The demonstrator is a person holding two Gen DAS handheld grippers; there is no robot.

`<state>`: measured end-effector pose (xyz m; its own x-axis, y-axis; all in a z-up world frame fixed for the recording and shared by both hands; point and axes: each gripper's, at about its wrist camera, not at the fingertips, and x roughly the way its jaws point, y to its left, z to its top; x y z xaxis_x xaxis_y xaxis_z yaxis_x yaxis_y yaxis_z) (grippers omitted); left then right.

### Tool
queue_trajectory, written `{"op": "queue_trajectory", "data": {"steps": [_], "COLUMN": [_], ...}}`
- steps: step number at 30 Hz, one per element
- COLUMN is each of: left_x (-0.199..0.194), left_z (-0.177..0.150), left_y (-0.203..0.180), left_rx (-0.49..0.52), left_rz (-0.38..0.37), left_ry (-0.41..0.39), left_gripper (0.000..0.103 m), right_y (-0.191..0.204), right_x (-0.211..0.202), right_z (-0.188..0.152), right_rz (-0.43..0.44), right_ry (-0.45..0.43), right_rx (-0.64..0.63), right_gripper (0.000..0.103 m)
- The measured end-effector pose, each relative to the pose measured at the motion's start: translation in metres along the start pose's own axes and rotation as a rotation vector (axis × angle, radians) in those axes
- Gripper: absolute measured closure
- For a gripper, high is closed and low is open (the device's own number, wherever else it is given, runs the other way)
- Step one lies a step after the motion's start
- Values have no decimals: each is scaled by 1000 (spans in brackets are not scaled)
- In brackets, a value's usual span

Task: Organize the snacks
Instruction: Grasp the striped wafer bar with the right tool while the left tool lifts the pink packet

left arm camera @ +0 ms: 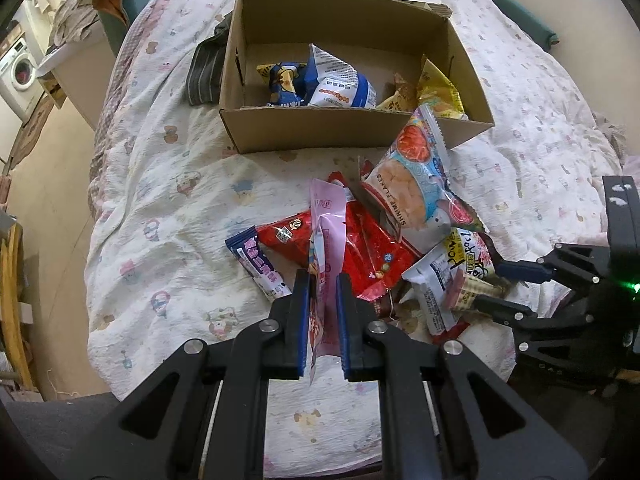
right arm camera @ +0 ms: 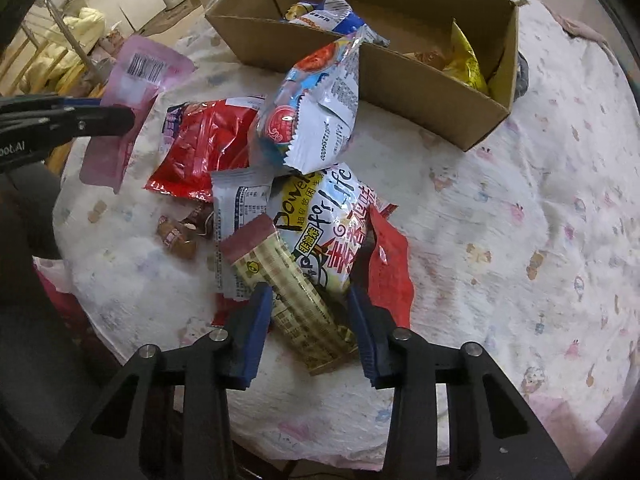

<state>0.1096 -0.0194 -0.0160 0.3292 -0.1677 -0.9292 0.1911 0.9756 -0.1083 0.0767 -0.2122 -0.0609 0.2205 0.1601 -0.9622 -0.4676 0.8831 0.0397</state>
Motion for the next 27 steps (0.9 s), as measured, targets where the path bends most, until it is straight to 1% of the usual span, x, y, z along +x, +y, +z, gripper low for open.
{"op": "queue_trajectory", "data": {"steps": [4,6,10,14,18,19,20,21,23,24,27], "left_x": [0,0,0,1,2,1,2,2,1,1,0], "left_z": [0,-1,-1,-1,0,0,0,0,0,1,1], "left_y": [1,1,1,1,1,1,2,2,3,4,5], "left_rx": [-4,-7,-7,-7,-9,-9,-8,-8,-12,-15,-23], "left_rz": [0,2,5,7,9,8,9,10,11,11,13], "left_ry": [0,-2,-4,-1,1,0,0,0,-4,-7,-12], "left_gripper": [93,93,93,93,93,93,93,93,93,93,93], "right_y": [8,13,22,32,44,45,43,40,31,25,7], "right_x": [3,5,3,11,24,25,23,20,10,2,-22], "right_z": [-6,-10,-14,-18,-24,-25,-26,-25,-21,-19,-15], "right_rz": [11,1,-2,-41,-97,-107,-96,-72,-7,47,167], "right_ry": [20,33,31,51,85,87,86,80,48,23,-58], "right_rx": [-39,-60,-100,-160,-229,-237,-230,-213,-165,-130,-32], "right_gripper": [67,67,61,59,59,63,70,74,88,90,90]}}
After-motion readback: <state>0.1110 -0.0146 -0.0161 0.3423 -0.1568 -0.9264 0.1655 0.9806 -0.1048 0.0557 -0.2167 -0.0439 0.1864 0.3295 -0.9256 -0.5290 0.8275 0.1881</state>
